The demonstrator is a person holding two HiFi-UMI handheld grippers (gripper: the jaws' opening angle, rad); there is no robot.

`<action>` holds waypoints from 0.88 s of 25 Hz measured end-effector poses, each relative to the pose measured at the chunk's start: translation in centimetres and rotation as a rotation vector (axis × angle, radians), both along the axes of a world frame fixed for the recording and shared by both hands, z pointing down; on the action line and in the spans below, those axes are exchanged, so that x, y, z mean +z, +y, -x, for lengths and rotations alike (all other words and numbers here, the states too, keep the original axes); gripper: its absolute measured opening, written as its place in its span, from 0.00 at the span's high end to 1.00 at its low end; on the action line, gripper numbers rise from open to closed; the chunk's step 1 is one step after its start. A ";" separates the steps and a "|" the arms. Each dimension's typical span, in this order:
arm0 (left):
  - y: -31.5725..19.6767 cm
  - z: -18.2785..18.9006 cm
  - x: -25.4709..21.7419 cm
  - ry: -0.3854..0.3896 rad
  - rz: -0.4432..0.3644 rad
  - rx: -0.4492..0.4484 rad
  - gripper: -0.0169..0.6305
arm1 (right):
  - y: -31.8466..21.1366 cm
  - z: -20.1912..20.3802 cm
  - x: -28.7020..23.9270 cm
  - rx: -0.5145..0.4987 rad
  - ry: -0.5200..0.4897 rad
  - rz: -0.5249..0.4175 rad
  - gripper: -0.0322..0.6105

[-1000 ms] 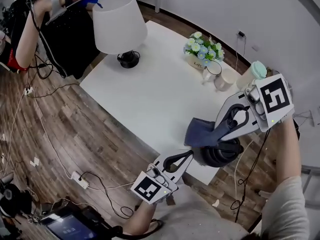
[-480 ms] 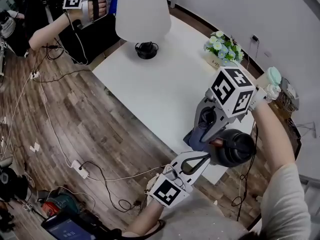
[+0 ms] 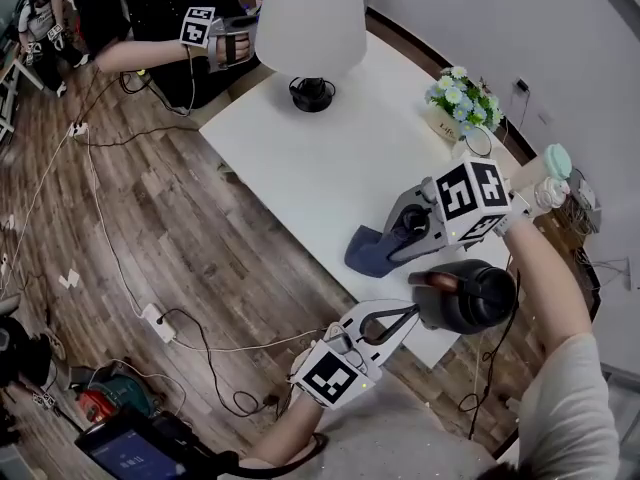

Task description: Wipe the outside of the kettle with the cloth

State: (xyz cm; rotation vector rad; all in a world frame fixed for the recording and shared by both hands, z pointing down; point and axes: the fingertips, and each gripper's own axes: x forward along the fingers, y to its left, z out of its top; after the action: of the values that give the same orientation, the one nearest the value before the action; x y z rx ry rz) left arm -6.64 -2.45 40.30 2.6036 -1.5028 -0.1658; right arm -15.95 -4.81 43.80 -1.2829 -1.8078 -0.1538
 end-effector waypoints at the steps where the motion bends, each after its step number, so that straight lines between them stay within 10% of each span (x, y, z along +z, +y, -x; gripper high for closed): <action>1: -0.2 0.2 -0.3 0.005 -0.003 -0.001 0.96 | -1.0 0.6 -1.9 0.075 -0.105 0.006 0.85; 8: -2.9 0.1 -4.3 0.054 -0.042 0.022 0.96 | -5.9 -4.9 -18.0 0.559 -0.670 -0.038 0.85; 16: -4.1 -0.4 -6.2 0.071 -0.016 0.044 0.96 | -5.8 -15.7 -22.0 1.219 -1.006 -0.242 0.85; 22: -4.2 1.3 -5.1 -0.037 0.004 -0.038 0.96 | 1.0 -14.3 -15.4 1.313 -1.005 -0.070 0.85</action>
State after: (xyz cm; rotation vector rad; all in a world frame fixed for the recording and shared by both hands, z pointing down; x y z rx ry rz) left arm -7.98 -6.67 35.18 2.5904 -1.5641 -0.1194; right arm -1.66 -3.79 28.38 0.3623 -3.0644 -0.1140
